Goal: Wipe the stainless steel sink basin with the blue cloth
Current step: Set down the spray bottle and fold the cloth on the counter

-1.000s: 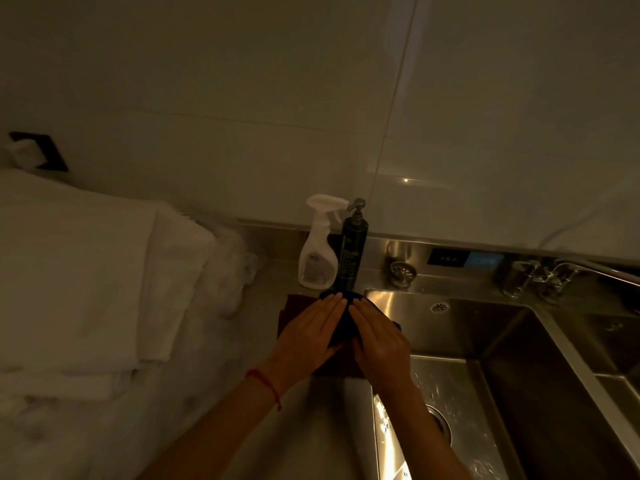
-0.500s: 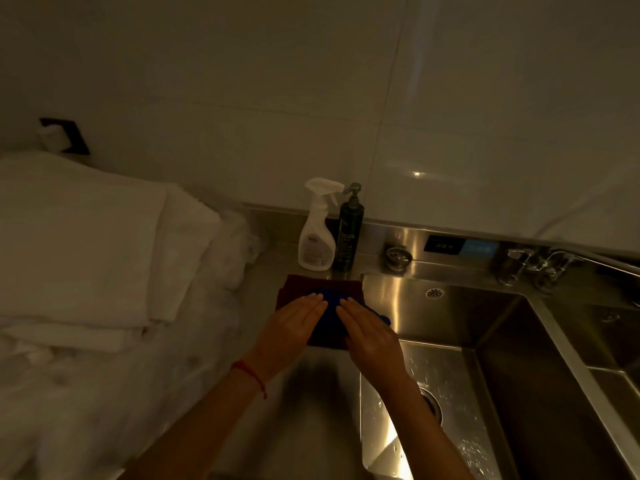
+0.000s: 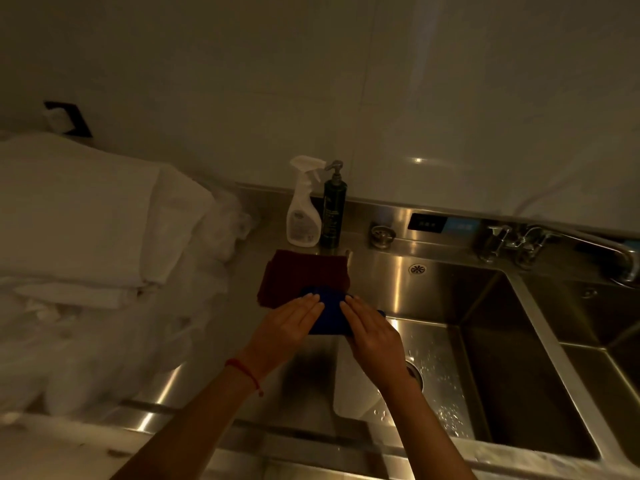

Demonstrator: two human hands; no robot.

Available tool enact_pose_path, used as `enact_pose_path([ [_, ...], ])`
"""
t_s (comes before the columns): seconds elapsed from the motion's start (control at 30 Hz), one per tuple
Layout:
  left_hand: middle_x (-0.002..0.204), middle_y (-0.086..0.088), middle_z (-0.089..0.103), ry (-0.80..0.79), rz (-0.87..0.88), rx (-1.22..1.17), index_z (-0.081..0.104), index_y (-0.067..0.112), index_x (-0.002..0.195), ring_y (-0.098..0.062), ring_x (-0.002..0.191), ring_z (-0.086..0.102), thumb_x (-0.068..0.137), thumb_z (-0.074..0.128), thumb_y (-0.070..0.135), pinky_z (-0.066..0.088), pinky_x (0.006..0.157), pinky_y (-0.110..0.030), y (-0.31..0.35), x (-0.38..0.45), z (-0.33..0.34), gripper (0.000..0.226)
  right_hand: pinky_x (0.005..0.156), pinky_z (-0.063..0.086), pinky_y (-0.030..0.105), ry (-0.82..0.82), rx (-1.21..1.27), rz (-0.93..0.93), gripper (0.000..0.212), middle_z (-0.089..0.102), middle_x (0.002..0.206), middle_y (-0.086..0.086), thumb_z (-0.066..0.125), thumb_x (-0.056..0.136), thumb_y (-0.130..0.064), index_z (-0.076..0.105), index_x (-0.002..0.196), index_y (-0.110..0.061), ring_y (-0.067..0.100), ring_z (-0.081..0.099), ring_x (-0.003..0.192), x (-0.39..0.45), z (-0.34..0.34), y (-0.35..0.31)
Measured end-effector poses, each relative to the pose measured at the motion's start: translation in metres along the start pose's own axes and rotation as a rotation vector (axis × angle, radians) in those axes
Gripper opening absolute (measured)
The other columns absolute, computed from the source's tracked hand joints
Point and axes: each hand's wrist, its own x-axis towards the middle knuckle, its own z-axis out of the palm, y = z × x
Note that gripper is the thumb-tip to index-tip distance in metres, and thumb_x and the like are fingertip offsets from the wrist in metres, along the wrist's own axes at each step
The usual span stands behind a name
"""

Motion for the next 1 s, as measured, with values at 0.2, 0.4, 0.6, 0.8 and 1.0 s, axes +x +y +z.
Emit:
enact_pose_path([
  [0.2, 0.098, -0.013, 0.076, -0.074, -0.011, 0.005, 0.077, 0.002, 0.095, -0.021, 0.088, 0.075, 0.034, 0.097, 0.002, 0.061, 0.073, -0.030, 0.019, -0.021, -0.007, 0.064, 0.072, 0.057, 0.034, -0.025, -0.002, -0.037, 0.063, 0.069, 0.106, 0.016, 0.090, 0.047, -0.006, 0.067, 0.105, -0.002, 0.027, 0.068, 0.094, -0.024, -0.005, -0.007],
  [0.4, 0.100, -0.012, 0.076, -0.121, -0.005, 0.002, 0.077, 0.004, 0.096, -0.020, 0.090, 0.074, 0.036, 0.097, 0.003, 0.060, 0.075, -0.030, 0.027, -0.045, -0.007, 0.063, 0.066, 0.058, 0.033, -0.097, 0.039, -0.024, 0.070, 0.069, 0.108, 0.014, 0.091, 0.044, -0.007, 0.065, 0.108, -0.004, 0.026, 0.068, 0.094, -0.046, 0.004, -0.022],
  [0.6, 0.102, -0.012, 0.075, -0.144, 0.016, -0.033, 0.076, 0.002, 0.099, -0.021, 0.092, 0.074, 0.039, 0.096, 0.002, 0.062, 0.074, -0.031, 0.029, -0.065, -0.001, 0.063, 0.072, 0.055, 0.030, -0.139, 0.049, 0.003, 0.068, 0.068, 0.111, 0.013, 0.090, 0.047, -0.010, 0.065, 0.110, -0.005, 0.026, 0.066, 0.098, -0.063, 0.011, -0.034],
  [0.8, 0.101, -0.012, 0.075, -0.169, 0.036, -0.077, 0.076, 0.004, 0.098, -0.020, 0.092, 0.074, 0.040, 0.096, 0.003, 0.061, 0.075, -0.030, 0.031, -0.078, 0.007, 0.061, 0.073, 0.056, 0.030, -0.159, 0.018, 0.034, 0.066, 0.069, 0.108, 0.012, 0.091, 0.047, -0.014, 0.066, 0.108, -0.006, 0.024, 0.067, 0.097, -0.078, 0.015, -0.045],
  [1.0, 0.104, -0.011, 0.075, -0.231, 0.019, -0.129, 0.075, 0.004, 0.101, -0.020, 0.094, 0.073, 0.040, 0.096, 0.005, 0.061, 0.076, -0.029, 0.038, -0.089, 0.014, 0.065, 0.072, 0.056, 0.031, -0.175, 0.019, 0.063, 0.063, 0.069, 0.109, 0.011, 0.090, 0.050, -0.014, 0.067, 0.108, -0.007, 0.024, 0.067, 0.097, -0.091, 0.018, -0.049],
])
